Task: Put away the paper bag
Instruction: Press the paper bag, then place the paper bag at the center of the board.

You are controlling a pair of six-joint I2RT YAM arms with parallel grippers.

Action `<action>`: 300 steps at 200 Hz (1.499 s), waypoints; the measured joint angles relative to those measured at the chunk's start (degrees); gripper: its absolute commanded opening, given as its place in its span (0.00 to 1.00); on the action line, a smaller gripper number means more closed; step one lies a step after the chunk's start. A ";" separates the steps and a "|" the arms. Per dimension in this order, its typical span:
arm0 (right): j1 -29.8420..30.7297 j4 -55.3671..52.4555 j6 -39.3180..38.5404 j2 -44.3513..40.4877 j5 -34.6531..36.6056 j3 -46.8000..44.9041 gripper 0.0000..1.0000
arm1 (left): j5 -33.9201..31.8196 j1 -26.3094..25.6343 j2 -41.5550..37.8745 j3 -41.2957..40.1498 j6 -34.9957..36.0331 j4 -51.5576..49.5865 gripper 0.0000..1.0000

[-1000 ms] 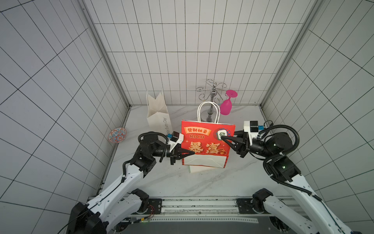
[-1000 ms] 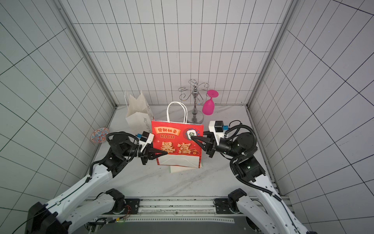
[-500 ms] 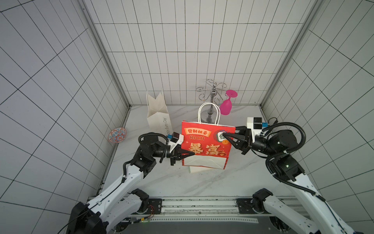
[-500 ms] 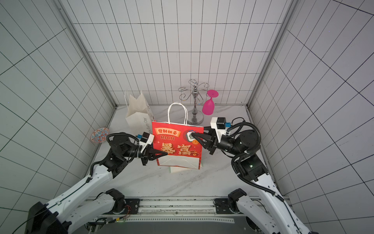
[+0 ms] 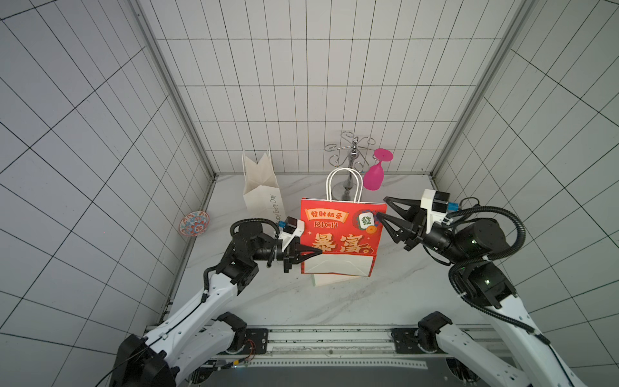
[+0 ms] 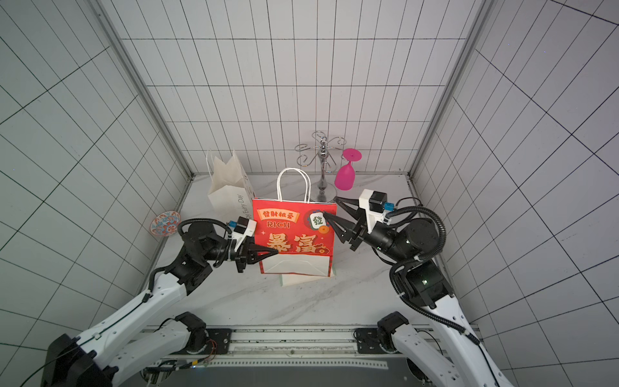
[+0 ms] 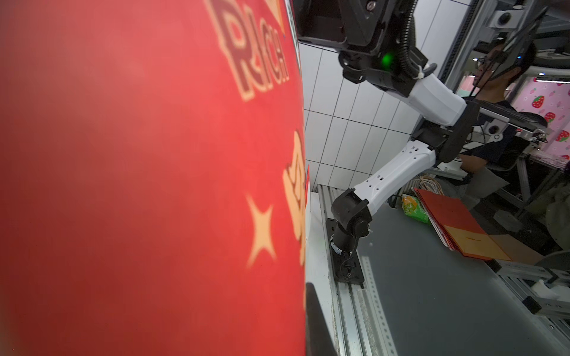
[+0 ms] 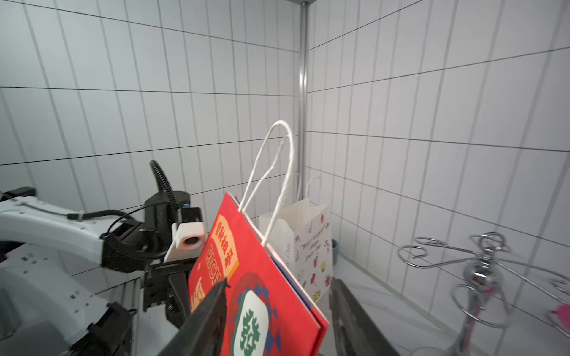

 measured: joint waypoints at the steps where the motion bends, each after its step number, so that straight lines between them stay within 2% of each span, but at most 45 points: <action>1: 0.00 -0.13 -0.07 -0.11 0.42 0.00 0.55 | -0.22 -0.02 0.00 0.00 -0.13 -0.02 0.00; 21: 0.00 -2.84 -2.32 -4.07 13.99 -0.74 0.55 | -6.12 -0.70 0.90 0.00 -5.40 0.11 0.00; 37: 0.00 -4.94 -3.10 -7.21 21.99 -2.45 0.55 | -11.06 -2.10 2.97 -0.15 -10.71 -0.33 0.00; 53: 0.00 -6.86 -3.45 -9.79 27.80 -5.09 0.55 | -15.56 -4.22 4.94 -1.53 -15.47 -0.52 0.00; 72: 0.00 -9.25 -3.67 -11.98 32.72 -7.85 0.55 | -21.44 -9.25 6.56 -4.35 -20.31 -0.68 0.00; 96: 0.00 -11.63 -3.67 -12.66 35.76 -8.79 0.55 | -26.34 -13.44 10.03 -5.55 -24.92 0.68 0.00; 128: 0.00 -13.44 -3.41 -12.70 36.83 -8.81 0.54 | -31.15 -13.35 17.70 -5.55 -31.06 7.26 0.00; 164: 0.00 -14.43 -3.34 -12.68 36.63 -8.81 0.54 | -31.87 -13.11 28.22 -5.53 -37.64 14.73 0.00; 186: 0.00 -14.53 -3.34 -12.66 36.13 -8.81 0.54 | -31.76 -12.26 31.89 -5.55 -40.22 16.83 0.14; 221: 0.00 -14.58 -3.34 -12.00 34.73 -8.81 0.54 | -32.52 -9.84 33.92 -5.49 -41.29 17.79 0.57; 245: 0.00 -14.62 -3.23 -11.21 34.16 -8.90 0.54 | -33.77 -8.33 34.88 -5.35 -39.54 16.37 0.73; 263: 0.00 -14.69 -3.17 -11.06 33.86 -9.11 0.54 | -35.23 -7.89 35.41 -5.31 -38.27 14.25 0.96; 300: 0.00 -14.75 -2.97 -11.06 33.35 -10.03 0.55 | -40.59 -7.45 34.58 -5.33 -35.06 8.13 0.97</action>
